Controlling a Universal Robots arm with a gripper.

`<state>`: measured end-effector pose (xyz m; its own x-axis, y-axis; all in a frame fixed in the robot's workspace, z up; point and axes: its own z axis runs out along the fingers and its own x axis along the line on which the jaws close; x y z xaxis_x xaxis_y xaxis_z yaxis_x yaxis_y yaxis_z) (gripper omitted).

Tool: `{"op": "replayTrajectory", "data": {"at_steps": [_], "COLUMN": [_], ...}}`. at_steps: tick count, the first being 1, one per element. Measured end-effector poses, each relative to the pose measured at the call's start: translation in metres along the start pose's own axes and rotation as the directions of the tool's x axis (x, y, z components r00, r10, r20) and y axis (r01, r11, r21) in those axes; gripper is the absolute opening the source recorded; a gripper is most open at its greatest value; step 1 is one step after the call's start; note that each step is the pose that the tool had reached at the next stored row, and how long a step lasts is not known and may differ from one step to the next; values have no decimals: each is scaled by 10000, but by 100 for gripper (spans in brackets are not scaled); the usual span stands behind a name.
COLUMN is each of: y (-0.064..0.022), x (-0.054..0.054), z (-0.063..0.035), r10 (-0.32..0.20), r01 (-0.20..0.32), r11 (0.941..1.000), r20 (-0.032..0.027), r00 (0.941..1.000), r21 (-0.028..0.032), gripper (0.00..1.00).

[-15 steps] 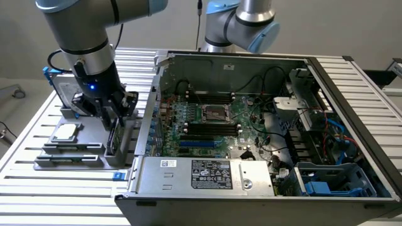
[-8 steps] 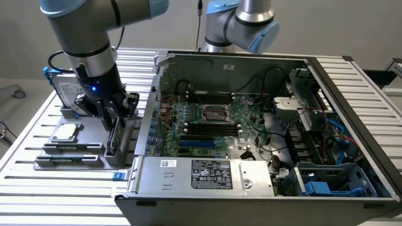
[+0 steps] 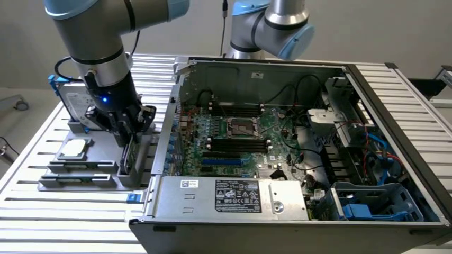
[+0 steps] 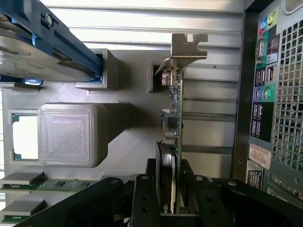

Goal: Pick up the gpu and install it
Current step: 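Pick up the gpu and move the gpu toward the slot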

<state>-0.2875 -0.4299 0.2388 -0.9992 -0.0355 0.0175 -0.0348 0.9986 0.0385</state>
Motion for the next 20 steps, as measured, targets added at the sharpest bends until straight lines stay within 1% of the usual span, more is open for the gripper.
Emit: {"op": "replayTrajectory", "data": {"at_steps": [2,4,20], "y": [0,0,-1], "x": [0,1,1], "z": [0,-1,-4], "r10": [17,20,20], "r01": [-17,-20,-20], "r11": [10000,10000,10000], "r20": [0,-2,0], "r00": [10000,10000,10000], "r21": [0,1,-1], "gripper": [33,26,26]}}
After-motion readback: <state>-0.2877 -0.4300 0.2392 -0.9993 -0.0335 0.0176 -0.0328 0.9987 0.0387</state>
